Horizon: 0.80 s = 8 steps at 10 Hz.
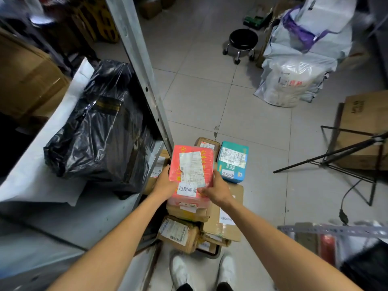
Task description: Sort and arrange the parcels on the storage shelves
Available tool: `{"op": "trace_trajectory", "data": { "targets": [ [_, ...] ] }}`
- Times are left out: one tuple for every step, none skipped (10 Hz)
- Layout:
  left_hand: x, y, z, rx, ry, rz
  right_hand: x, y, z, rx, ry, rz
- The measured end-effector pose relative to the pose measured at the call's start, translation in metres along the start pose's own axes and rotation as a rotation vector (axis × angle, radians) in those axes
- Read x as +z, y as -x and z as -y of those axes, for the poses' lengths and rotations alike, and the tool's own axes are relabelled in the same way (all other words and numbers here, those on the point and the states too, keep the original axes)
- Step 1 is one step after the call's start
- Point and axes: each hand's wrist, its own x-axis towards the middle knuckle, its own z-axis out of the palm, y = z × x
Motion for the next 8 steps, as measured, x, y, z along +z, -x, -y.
{"op": "trace_trajectory", "data": {
  "targets": [
    [-0.002,-0.012,0.013,-0.049,0.033,-0.001,-0.002,0.003,0.001,-0.006,-0.001,-0.010],
    [-0.002,-0.025,0.023,-0.064,0.042,-0.006,-0.004,0.002,0.003,-0.015,0.024,-0.038],
    [-0.003,-0.017,0.015,-0.061,0.041,0.001,-0.004,0.001,0.007,-0.014,0.032,-0.042],
    [-0.001,-0.016,0.014,-0.048,0.003,0.009,-0.004,0.002,0.008,-0.016,0.083,-0.033],
    [-0.007,-0.009,0.011,0.016,-0.133,-0.027,-0.007,0.006,0.010,-0.019,0.178,-0.034],
    [-0.015,0.007,0.001,0.131,-0.248,-0.054,-0.019,0.018,0.020,-0.004,0.341,0.002],
    [-0.026,0.029,-0.013,0.250,-0.404,-0.025,-0.031,0.035,0.033,-0.037,0.620,0.007],
    [-0.039,0.047,-0.029,0.264,-0.511,-0.086,-0.046,0.064,0.053,-0.133,0.797,0.004]
  ]
}}
